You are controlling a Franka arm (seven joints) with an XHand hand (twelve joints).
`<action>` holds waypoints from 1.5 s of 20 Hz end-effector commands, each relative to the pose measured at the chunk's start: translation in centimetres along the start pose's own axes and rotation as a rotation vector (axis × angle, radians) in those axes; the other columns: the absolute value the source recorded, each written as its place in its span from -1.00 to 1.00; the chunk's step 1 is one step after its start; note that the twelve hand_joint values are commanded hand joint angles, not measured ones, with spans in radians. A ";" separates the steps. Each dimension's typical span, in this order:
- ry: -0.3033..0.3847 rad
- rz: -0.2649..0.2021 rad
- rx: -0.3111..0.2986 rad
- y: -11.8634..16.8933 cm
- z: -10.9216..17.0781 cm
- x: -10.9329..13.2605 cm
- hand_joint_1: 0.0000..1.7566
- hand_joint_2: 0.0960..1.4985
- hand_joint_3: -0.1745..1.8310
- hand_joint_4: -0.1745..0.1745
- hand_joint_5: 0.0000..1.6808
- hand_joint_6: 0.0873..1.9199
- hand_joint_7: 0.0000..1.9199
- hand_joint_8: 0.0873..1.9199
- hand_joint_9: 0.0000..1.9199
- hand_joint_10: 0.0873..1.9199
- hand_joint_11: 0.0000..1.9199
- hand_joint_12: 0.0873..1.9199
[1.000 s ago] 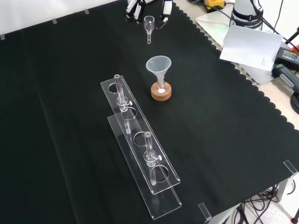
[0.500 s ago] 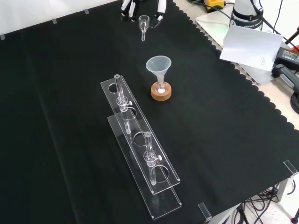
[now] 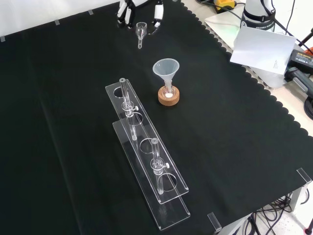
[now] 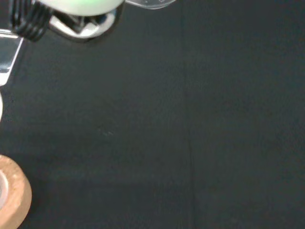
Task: Put the weighing funnel back on the table.
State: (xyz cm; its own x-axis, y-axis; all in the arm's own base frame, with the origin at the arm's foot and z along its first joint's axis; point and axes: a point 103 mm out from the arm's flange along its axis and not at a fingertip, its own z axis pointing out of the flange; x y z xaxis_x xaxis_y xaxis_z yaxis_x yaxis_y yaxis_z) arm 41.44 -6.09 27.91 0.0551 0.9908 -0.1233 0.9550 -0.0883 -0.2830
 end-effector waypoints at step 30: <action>0.045 -0.143 0.083 18.0 7.9 0.4 0.29 -0.23 -0.16 1.00 0.55 -0.42 -0.35 -0.39 0.07 -0.84 0.00 -0.06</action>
State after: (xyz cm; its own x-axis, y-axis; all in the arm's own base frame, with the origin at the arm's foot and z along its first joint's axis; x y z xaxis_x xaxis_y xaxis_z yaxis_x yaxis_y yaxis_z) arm 55.32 -8.17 16.98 -0.0375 0.9987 -0.0349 0.9323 0.0224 -0.3609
